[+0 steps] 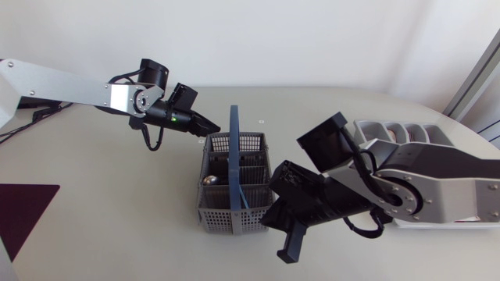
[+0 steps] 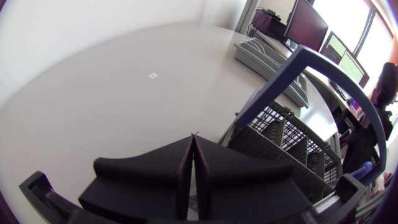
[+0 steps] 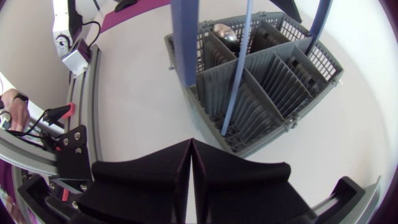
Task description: Sort the cutlery from the basket into the organizer compartments.
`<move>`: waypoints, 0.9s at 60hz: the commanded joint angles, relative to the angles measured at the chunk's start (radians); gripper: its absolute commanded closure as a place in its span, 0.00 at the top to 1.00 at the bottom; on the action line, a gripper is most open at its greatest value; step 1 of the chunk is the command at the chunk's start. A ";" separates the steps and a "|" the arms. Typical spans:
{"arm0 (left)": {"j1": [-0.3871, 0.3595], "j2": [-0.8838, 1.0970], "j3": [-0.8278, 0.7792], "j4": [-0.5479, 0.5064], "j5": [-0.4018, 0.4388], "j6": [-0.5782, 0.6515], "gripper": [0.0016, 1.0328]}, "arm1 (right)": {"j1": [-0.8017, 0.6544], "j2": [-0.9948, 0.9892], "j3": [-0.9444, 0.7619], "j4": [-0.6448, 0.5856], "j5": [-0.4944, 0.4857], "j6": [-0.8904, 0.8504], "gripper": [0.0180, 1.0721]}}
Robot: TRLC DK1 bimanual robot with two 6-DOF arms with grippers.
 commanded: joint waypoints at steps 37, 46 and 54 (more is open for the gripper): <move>0.084 -0.178 -0.233 -0.132 0.113 0.187 0.03 | -0.240 0.114 0.069 0.118 0.122 0.006 0.06; 0.109 -0.241 -0.327 -0.132 0.116 0.221 0.03 | -0.278 0.203 0.151 0.135 0.119 0.010 0.06; 0.133 -0.289 -0.379 -0.130 0.119 0.233 0.03 | -0.286 0.265 0.225 0.140 0.114 0.018 0.06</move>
